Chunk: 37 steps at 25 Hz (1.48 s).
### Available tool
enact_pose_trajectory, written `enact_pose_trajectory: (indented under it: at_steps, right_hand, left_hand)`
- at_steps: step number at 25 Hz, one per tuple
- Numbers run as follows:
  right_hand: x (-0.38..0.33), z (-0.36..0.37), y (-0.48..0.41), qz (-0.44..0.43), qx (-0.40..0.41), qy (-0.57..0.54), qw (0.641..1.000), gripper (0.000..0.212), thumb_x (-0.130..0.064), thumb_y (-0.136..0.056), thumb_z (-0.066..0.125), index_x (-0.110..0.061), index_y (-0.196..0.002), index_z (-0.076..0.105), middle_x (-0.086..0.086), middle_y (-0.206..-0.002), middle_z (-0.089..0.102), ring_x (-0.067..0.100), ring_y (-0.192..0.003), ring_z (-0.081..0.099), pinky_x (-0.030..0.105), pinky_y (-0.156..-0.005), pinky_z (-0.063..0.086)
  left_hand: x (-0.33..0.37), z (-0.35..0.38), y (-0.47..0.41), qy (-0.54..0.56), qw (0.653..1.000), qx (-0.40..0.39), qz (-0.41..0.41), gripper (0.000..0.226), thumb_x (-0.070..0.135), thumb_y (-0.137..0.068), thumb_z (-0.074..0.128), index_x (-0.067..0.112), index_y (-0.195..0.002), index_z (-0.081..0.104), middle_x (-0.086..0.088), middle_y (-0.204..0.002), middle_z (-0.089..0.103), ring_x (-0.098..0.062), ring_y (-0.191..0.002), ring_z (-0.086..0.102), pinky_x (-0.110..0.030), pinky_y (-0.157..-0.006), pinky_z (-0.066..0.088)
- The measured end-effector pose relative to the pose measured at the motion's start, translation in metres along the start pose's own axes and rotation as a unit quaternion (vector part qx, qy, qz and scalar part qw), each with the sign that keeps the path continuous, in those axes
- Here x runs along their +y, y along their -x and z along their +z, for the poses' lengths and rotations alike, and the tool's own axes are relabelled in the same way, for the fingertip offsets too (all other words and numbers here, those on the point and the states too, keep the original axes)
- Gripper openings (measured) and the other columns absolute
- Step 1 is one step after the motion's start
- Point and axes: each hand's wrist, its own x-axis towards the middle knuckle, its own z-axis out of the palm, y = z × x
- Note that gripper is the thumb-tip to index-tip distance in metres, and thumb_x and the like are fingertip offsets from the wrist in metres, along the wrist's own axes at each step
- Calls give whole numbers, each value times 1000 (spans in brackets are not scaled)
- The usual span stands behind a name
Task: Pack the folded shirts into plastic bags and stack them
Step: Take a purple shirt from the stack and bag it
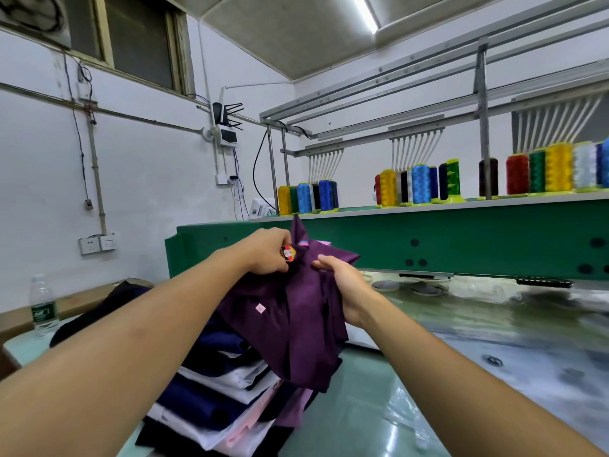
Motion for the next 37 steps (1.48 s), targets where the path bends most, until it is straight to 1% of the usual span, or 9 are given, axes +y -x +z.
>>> enact_pose_trajectory:
  at_steps: [4,7,13,17,24,27,30,33,37]
  right_hand:
    - [-1,-1,0,28,-49,-35,998,41,-54,-90,64,-18,-97,82,10,-99,78,24,-80,76,31,-67,59]
    - [5,-1,-1,14,9,-42,999,12,-25,-84,71,-15,-87,76,8,-89,75,24,-72,68,28,-62,54]
    - [-14,-17,11,-126,88,-87,984,43,20,-81,54,-9,-110,68,16,-106,68,27,-87,60,34,-74,55]
    - [-41,-50,23,-182,153,-105,966,62,14,-84,61,-20,-136,58,11,-117,69,20,-82,63,24,-60,54]
    - [-67,-155,65,-220,273,-38,936,40,5,-86,65,-11,-123,68,9,-106,69,20,-86,61,26,-75,53]
    - [-69,-188,89,-230,288,-84,926,25,4,-87,64,-16,-101,70,4,-84,69,17,-67,61,19,-52,51]
    - [-72,-218,108,-204,274,-122,932,18,-6,-88,68,-15,-103,68,11,-93,74,29,-82,68,34,-72,61]
    - [-70,-245,134,-155,203,-61,965,32,-4,-86,71,-10,-117,65,22,-108,74,37,-93,71,54,-87,59]
    - [-69,-283,158,-154,254,143,944,50,17,-76,61,-9,-119,67,11,-95,75,23,-74,69,28,-61,57]
  left_hand:
    - [41,1,8,24,996,-66,64,18,27,-78,70,19,-93,62,1,-87,67,-19,-82,62,-41,-75,53]
    - [51,-11,12,234,958,-166,16,14,24,-83,60,16,-89,69,3,-91,76,-14,-83,72,-28,-60,52]
    - [43,5,18,190,980,-3,-56,19,6,-91,57,13,-108,60,-8,-105,68,-24,-94,66,-37,-82,56]
    - [82,27,25,466,870,-146,-64,30,19,-100,54,16,-129,59,-9,-118,72,-27,-111,69,-43,-97,54]
    - [165,41,24,410,843,-347,39,42,16,-93,67,16,-133,52,-5,-133,62,-23,-115,59,-40,-103,50]
    - [211,66,25,427,859,-266,95,81,5,-82,80,18,-148,34,4,-131,62,-10,-117,62,-25,-98,51]
    - [250,91,27,384,889,-184,167,104,8,-83,79,23,-159,10,8,-131,57,3,-104,64,-10,-79,53]
    - [284,115,28,345,889,-202,225,113,11,-86,77,30,-160,-6,-3,-141,55,-19,-115,65,-35,-94,57]
    - [300,140,34,421,821,-346,172,112,27,-79,85,55,-151,4,5,-134,60,-20,-108,69,-35,-81,58]
